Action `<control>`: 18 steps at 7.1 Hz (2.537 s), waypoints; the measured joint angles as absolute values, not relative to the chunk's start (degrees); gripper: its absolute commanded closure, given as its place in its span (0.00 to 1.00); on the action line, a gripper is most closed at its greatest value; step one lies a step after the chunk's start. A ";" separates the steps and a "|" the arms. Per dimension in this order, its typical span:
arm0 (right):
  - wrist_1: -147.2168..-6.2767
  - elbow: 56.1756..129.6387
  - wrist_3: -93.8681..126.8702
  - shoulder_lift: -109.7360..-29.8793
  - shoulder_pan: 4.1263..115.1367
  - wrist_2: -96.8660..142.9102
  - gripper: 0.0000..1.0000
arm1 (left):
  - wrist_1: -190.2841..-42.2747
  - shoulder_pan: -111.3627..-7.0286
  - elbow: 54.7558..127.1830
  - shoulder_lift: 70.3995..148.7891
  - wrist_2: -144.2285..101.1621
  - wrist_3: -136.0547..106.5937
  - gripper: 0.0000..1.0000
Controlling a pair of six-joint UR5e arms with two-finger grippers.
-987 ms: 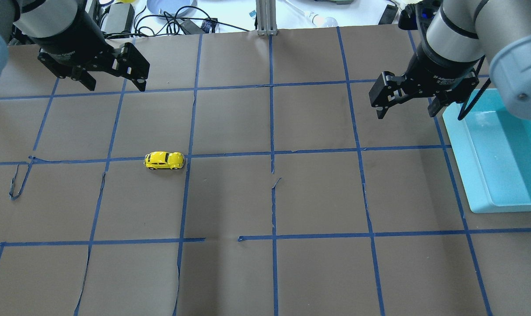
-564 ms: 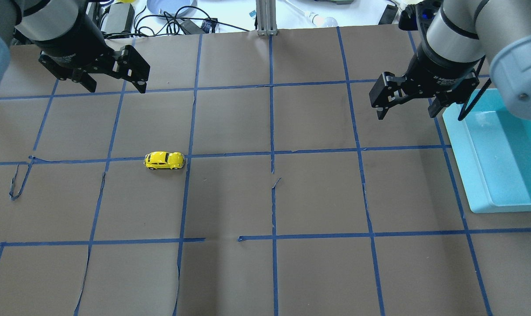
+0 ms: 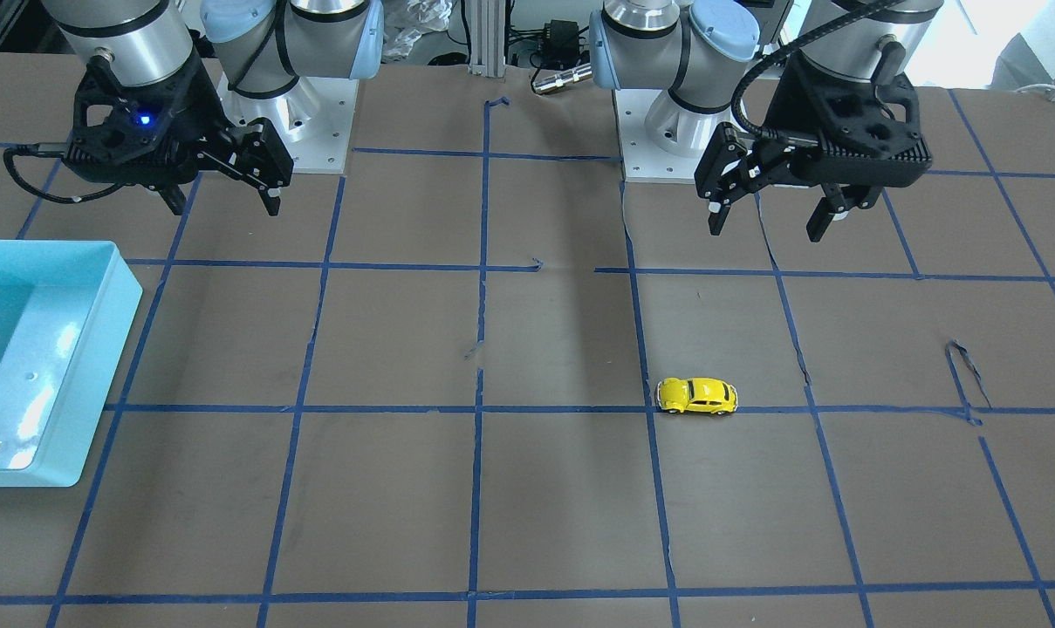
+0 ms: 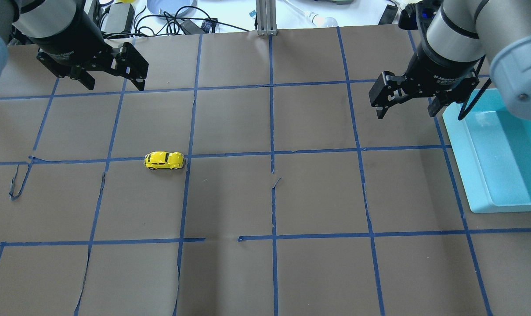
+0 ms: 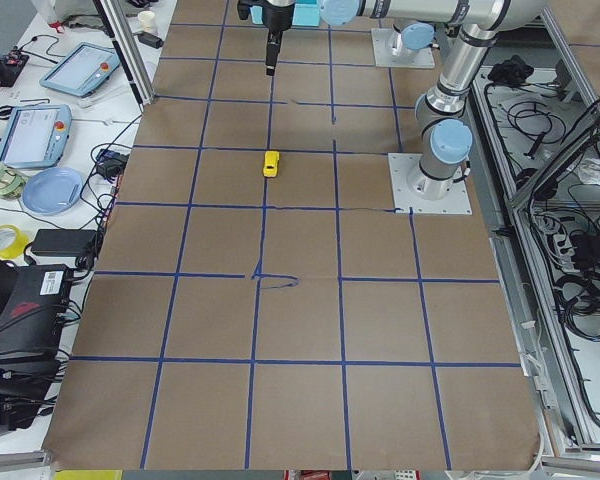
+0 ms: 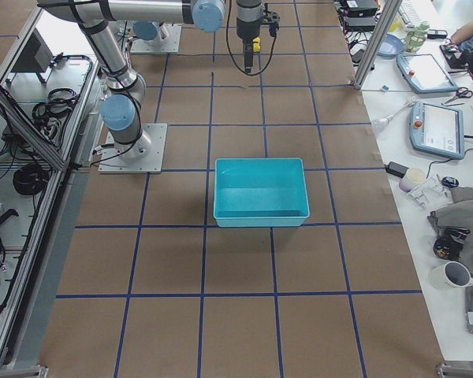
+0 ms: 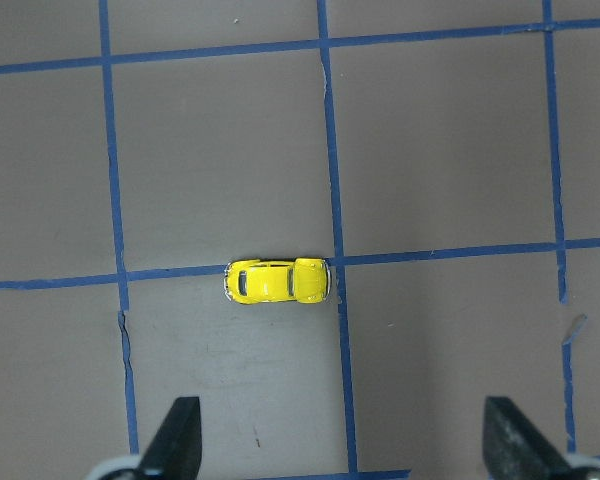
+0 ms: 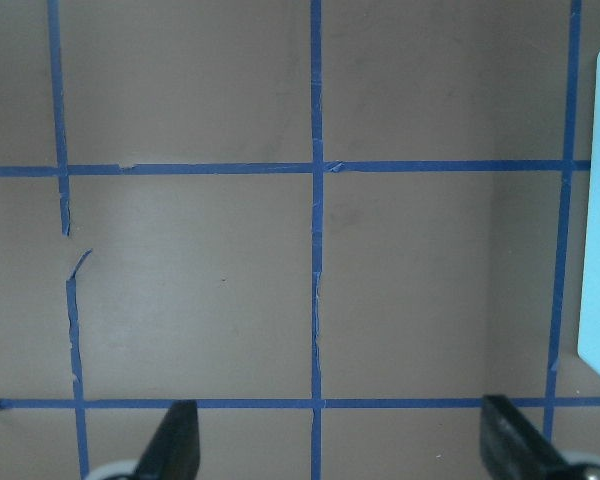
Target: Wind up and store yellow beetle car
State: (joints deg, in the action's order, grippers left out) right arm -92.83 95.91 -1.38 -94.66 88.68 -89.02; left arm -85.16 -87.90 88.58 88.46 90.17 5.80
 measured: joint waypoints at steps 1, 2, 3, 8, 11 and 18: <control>-92.87 95.90 -1.40 -94.66 88.68 -88.92 0.00 | -85.16 -87.91 88.69 88.43 90.12 5.80 0.01; -92.89 95.89 -1.39 -94.66 88.68 -88.90 0.00 | -85.17 -87.93 88.71 88.42 90.10 5.80 0.01; -92.92 95.89 -1.35 -94.66 88.68 -88.90 0.00 | -85.17 -87.95 88.74 88.42 90.09 5.80 0.01; -93.05 95.89 -1.34 -94.66 88.65 -89.01 0.00 | -86.54 -88.02 89.92 89.18 90.07 12.81 0.00; -93.08 95.89 -1.32 -94.63 88.60 -89.19 0.00 | -83.51 -85.11 98.79 91.14 90.01 36.65 0.00; -92.87 95.97 -1.20 -94.66 88.62 -89.21 0.00 | -55.78 -83.41 109.87 104.85 94.02 88.60 0.04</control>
